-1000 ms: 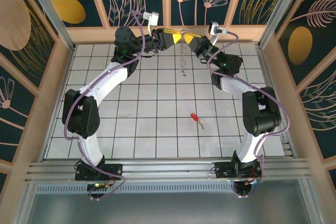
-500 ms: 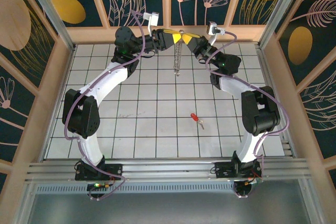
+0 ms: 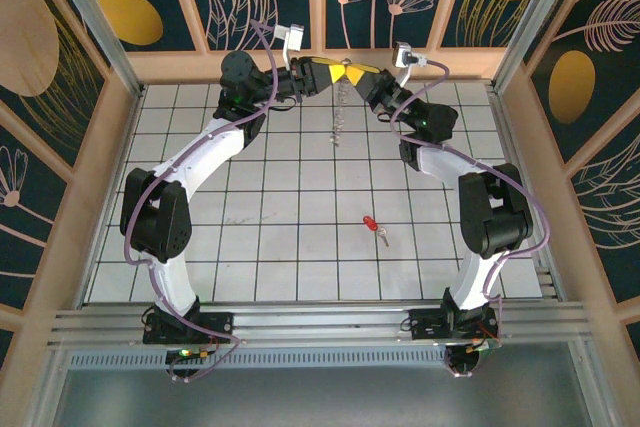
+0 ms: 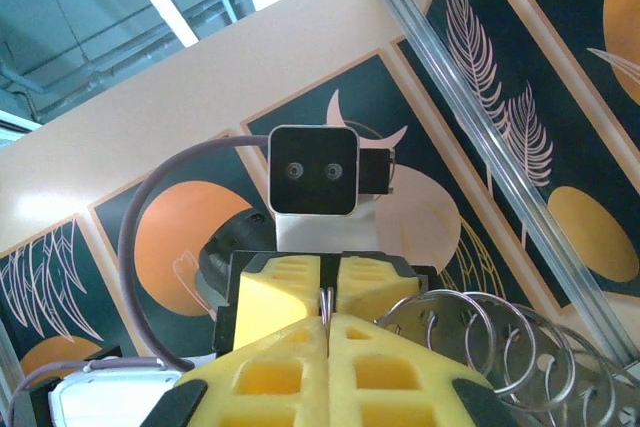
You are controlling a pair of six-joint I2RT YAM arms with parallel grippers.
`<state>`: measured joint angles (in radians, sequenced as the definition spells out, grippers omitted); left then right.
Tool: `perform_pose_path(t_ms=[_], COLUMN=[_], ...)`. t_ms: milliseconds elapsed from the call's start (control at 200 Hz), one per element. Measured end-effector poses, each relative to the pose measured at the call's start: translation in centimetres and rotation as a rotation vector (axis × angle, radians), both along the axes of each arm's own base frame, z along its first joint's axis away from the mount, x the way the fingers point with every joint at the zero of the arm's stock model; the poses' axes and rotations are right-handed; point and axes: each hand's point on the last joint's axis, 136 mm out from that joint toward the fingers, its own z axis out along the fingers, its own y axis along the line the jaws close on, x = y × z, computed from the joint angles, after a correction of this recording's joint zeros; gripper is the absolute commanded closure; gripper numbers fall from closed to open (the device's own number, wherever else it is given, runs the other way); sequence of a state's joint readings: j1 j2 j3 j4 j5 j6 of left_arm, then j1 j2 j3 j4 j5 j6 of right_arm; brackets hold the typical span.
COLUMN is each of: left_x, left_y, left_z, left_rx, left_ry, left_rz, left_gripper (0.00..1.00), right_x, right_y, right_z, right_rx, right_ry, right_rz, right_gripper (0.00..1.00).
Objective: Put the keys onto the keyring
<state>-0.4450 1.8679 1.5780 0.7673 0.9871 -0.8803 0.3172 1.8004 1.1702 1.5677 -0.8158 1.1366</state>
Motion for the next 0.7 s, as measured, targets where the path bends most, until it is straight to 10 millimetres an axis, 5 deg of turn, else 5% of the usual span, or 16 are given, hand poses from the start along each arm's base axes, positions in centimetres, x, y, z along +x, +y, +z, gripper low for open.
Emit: perform_pose_path(t_ms=[220,405,696], left_x=[0.0,0.1,0.6], left_y=[0.0,-0.1,-0.5], left_z=[0.0,-0.3,-3.4], left_rx=[0.000,0.014,0.137], left_ry=[-0.003,-0.026,-0.056], left_rz=[0.000,0.009,0.017], left_gripper=[1.00,1.00,1.00], right_x=[0.0,0.5,1.3], right_y=[0.0,-0.3,-4.3], right_z=[0.0,-0.3,0.4], right_rx=[0.000,-0.015,-0.109], right_ry=[0.000,0.014,0.052], right_rz=[0.000,-0.013,-0.121], right_gripper=[1.00,0.57,0.37])
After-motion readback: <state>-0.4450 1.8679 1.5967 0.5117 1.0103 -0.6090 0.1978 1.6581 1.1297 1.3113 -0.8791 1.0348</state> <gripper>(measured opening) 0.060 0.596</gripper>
